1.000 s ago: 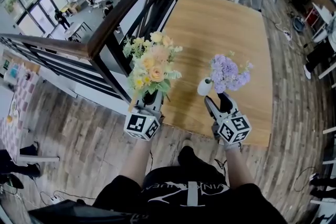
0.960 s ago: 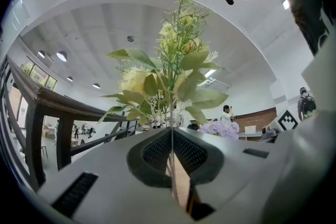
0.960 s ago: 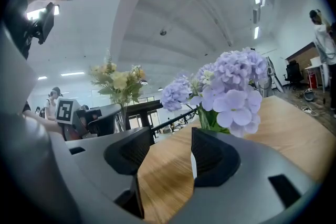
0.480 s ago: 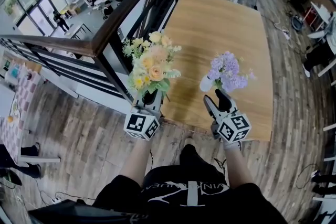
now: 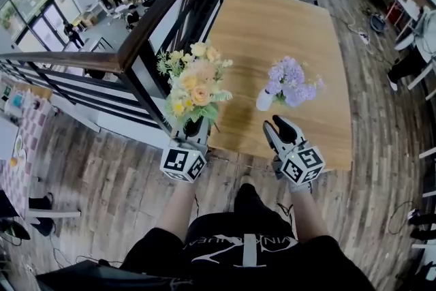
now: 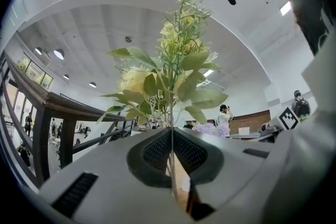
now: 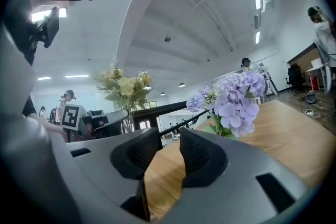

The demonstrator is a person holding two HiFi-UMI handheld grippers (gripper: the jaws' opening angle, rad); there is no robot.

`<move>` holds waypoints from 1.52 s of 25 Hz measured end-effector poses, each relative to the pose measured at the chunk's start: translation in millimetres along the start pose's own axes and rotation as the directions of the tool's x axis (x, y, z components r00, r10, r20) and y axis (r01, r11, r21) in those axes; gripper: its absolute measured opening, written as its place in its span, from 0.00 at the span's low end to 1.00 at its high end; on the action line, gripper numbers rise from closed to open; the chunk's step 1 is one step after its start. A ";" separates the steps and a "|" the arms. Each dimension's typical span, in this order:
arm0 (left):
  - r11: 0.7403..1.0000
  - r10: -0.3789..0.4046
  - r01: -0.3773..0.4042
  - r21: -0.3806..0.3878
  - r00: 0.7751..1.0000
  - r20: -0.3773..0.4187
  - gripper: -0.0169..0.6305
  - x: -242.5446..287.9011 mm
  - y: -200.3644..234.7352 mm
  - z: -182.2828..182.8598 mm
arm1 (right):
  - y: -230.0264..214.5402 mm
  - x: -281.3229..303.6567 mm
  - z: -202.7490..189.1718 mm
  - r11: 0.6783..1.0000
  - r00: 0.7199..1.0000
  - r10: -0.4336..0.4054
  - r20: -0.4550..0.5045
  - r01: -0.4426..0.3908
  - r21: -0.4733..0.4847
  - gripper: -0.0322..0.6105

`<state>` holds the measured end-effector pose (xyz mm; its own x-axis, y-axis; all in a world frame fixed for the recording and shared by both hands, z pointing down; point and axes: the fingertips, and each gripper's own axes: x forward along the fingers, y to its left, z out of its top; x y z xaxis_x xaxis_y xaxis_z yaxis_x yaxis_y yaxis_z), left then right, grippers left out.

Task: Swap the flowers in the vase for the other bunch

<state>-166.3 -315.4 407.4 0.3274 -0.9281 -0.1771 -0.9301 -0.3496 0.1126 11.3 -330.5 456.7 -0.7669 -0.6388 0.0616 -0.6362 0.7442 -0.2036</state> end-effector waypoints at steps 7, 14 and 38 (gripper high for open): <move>1.000 -0.023 0.023 -0.017 1.000 -0.010 0.05 -23.4 -19.0 -5.1 | 22.0 -26.0 2.7 0.999 1.000 -0.018 0.015 0.019 -0.035 0.15; 0.999 -0.043 0.043 -0.031 0.999 -0.022 0.05 -58.8 -36.9 -7.8 | 55.1 -53.6 2.1 0.998 0.999 -0.019 0.028 0.021 -0.066 0.14; 0.991 -0.116 0.113 -0.075 0.992 -0.044 0.05 -155.3 -83.7 -7.6 | 116.6 -134.7 -0.2 0.989 0.991 -0.112 0.080 0.119 -0.086 0.14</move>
<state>-138.0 -143.0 432.9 0.4402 -0.8860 -0.1458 -0.8723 -0.4605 0.1645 40.4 -157.7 424.9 -0.6817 -0.7316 0.0059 -0.7276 0.6771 -0.1103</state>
